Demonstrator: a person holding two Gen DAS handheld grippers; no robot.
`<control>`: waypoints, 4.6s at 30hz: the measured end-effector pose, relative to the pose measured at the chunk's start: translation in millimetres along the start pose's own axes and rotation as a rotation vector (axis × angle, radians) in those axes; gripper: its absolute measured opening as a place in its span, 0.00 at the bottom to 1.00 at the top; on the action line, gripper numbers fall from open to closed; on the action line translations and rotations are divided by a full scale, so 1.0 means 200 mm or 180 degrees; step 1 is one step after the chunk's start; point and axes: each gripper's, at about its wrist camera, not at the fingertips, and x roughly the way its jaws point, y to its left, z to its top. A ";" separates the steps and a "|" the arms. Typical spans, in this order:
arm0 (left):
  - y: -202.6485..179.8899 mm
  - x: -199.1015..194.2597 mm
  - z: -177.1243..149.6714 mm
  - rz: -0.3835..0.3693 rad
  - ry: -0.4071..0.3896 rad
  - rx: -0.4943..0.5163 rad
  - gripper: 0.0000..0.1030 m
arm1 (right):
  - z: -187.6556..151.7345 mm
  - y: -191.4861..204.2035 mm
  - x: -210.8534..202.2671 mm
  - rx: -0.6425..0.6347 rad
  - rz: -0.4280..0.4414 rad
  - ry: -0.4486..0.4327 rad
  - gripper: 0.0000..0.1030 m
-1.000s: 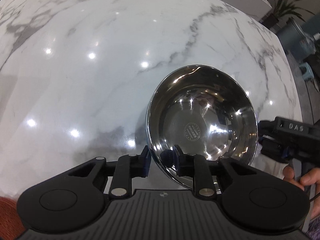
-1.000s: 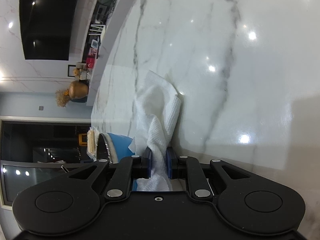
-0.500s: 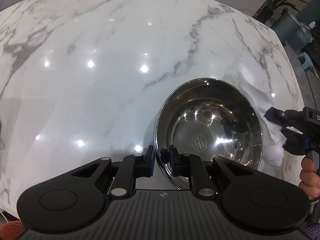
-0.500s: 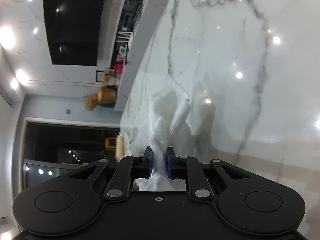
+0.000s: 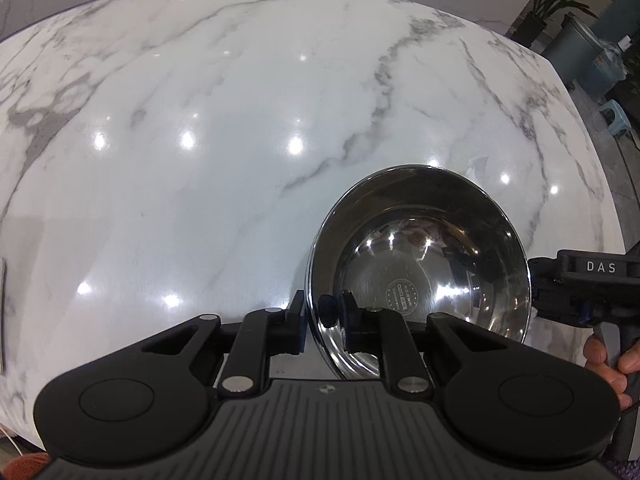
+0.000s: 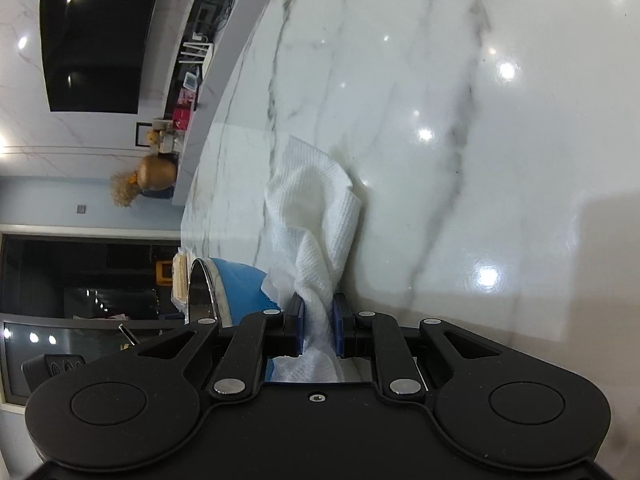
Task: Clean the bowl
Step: 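Keep wiping the bowl's outer wall with the cloth in the right gripper, then continue wiping the outer wall with the right gripper while the left gripper holds the rim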
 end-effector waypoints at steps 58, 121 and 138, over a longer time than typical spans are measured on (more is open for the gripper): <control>0.01 0.01 -0.07 -0.0283 -0.0021 -0.0641 0.31 | 0.01 0.08 -0.05 -0.0063 -0.0066 -0.0221 0.13; 0.01 -0.07 -0.07 -0.0034 -0.0056 -0.0295 0.13 | -0.04 0.16 -0.06 -0.0162 -0.0071 -0.0107 0.13; -0.03 -0.05 0.04 0.0146 -0.0184 -0.0076 0.06 | -0.01 0.14 -0.16 0.0016 0.0504 -0.0274 0.13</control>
